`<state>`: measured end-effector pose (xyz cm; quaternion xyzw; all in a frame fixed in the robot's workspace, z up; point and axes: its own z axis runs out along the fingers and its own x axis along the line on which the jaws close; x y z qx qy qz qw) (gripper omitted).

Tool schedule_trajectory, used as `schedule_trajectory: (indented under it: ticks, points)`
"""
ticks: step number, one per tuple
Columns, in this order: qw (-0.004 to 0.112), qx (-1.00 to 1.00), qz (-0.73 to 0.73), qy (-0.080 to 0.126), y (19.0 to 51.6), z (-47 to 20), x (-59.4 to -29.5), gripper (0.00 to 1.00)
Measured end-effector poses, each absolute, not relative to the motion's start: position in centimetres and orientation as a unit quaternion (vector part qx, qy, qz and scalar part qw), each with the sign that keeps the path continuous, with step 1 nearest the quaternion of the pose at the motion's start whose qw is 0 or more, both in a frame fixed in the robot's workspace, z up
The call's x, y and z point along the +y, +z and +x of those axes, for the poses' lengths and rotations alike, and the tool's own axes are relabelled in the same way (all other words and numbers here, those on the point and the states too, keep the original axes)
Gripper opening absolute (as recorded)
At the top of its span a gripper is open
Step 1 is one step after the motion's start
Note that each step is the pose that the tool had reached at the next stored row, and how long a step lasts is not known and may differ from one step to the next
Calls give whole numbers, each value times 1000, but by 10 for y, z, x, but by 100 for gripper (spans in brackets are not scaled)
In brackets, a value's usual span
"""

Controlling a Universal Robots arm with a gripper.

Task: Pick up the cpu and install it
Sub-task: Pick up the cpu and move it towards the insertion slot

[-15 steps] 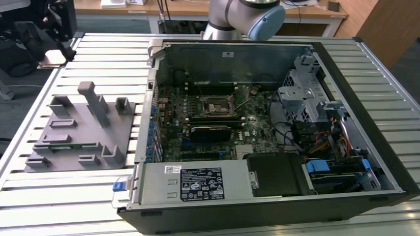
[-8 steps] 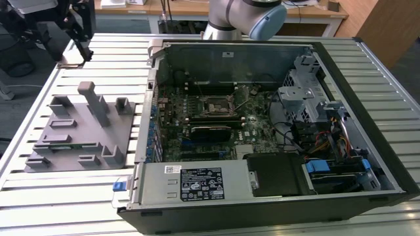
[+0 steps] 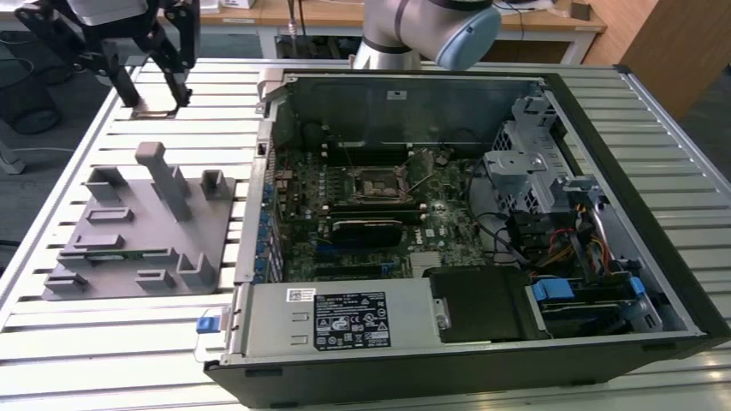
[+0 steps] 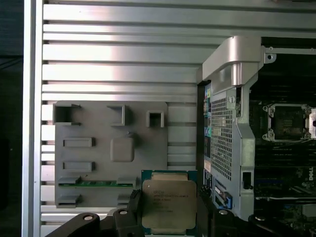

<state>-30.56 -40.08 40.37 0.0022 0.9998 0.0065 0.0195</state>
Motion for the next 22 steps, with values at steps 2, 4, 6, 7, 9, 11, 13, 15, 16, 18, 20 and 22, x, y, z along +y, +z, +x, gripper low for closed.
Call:
schedule_trajectory:
  ticks: [2, 4, 6, 7, 9, 11, 13, 15, 16, 18, 20, 22]
  points:
    - [19, 1000, 2, 7, 404, -297, -401, 53]
    - [19, 1000, 2, 7, 404, -288, -401, 53]
    - [19, 1000, 2, 7, 404, -281, -401, 53]
    - [19, 1000, 2, 6, 404, -277, -401, 53]
    - [19, 1000, 2, 7, 404, -269, -400, 53]
    - [19, 1000, 2, 7, 403, -262, -400, 53]
    - [19, 1000, 2, 6, 403, -255, -400, 53]
    - [19, 1000, 2, 7, 403, -248, -400, 53]
    - [19, 1000, 2, 7, 403, -245, -400, 53]
    - [19, 1000, 2, 7, 403, -237, -400, 53]
    - [19, 1000, 2, 6, 403, -230, -399, 53]
    - [19, 1000, 2, 7, 403, -222, -399, 53]
